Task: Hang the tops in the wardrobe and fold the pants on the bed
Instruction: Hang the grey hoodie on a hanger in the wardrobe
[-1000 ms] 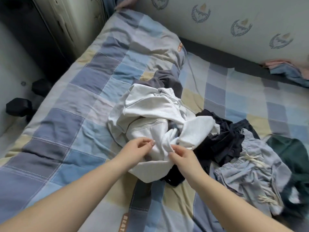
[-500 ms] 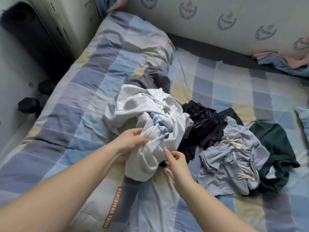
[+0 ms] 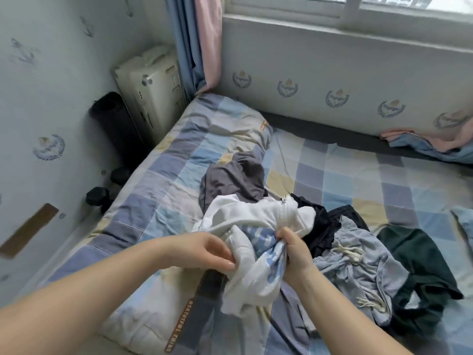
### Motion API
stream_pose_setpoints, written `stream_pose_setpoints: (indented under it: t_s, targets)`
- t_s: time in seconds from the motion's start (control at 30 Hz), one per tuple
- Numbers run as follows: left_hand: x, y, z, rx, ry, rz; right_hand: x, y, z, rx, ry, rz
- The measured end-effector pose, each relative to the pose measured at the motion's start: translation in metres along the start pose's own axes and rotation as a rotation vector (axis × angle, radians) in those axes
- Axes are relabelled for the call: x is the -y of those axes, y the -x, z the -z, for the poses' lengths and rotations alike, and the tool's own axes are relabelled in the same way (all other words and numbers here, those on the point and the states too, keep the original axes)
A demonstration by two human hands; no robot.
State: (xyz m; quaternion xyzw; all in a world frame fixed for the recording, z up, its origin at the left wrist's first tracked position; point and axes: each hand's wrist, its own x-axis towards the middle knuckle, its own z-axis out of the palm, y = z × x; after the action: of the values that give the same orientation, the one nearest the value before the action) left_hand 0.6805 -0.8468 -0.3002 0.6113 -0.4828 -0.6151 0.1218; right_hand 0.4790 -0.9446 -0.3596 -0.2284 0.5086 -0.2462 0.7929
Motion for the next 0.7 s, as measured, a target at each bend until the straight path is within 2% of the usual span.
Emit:
stream_pose_setpoints:
  t_s: [0.1,0.17,0.23,0.33,0.47,0.6,0.7]
  targets:
    - [-0.019,0.012,-0.001,-0.374,-0.027,-0.084,0.016,0.053,0.02,0.086,0.097,0.108]
    - [-0.034,0.014,-0.004,-0.497,0.029,-0.165,0.025,0.087,0.031,0.145,0.178,0.166]
    - [-0.049,0.014,-0.011,-0.44,-0.033,-0.229,0.033,0.118,0.04,0.2,0.217,0.196]
    - [-0.078,0.013,-0.027,-0.205,-0.197,-0.281,0.04,0.154,0.053,0.233,0.224,0.253]
    - [-0.108,0.005,-0.045,-0.001,-0.286,-0.332,0.048,0.189,0.068,0.222,0.23,0.334]
    - [-0.128,0.003,-0.059,0.114,-0.357,-0.363,0.05,0.222,0.072,0.175,0.263,0.416]
    - [-0.139,0.007,-0.071,0.134,-0.522,-0.397,0.041,0.249,0.07,0.043,0.237,0.493]
